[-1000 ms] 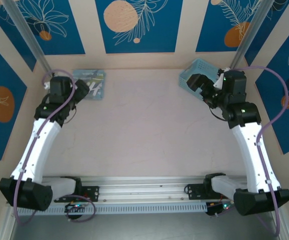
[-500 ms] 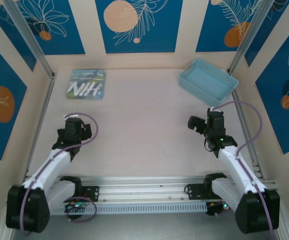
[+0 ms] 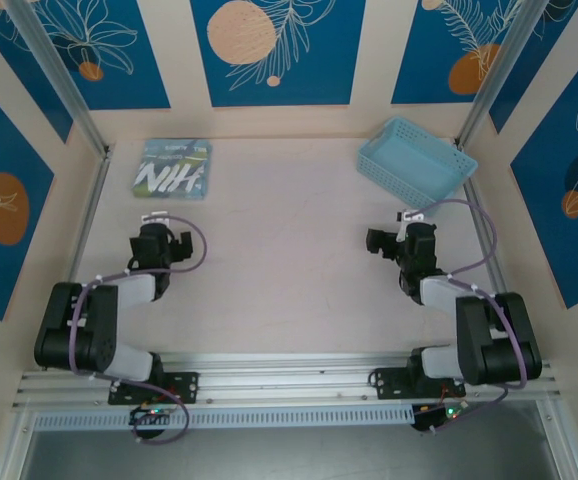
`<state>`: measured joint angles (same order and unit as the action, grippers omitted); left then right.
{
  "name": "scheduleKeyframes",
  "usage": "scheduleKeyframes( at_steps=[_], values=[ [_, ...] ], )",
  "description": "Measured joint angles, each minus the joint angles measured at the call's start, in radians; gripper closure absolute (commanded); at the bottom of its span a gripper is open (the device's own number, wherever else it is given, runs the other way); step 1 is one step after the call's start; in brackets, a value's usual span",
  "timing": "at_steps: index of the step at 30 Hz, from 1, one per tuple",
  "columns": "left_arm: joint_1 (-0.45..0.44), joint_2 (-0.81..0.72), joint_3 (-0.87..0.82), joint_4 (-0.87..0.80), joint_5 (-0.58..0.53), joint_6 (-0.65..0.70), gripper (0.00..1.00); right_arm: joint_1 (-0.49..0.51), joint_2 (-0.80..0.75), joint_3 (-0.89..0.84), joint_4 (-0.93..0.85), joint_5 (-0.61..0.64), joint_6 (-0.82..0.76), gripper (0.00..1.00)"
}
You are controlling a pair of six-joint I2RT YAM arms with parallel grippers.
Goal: Fold and stack the t-shirts
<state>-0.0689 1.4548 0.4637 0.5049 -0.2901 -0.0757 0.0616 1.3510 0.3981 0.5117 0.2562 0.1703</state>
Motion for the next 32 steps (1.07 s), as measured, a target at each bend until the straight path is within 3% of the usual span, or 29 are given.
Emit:
scheduleKeyframes(
  at_steps=[7, 11, 32],
  values=[
    [0.005, 0.02, -0.047, 0.184, 0.048, 0.031, 0.0, -0.074, 0.147, -0.011, 0.239, -0.08, -0.014, 0.01],
    [0.0, 0.054, -0.096, 0.279, 0.051, 0.039, 0.0, -0.076, 0.16, -0.028, 0.288, -0.086, -0.014, 0.0],
    [-0.015, 0.085, -0.095, 0.348, 0.051, 0.061, 0.0, -0.039, 0.166, -0.012, 0.295, -0.054, -0.023, 0.01]
  ],
)
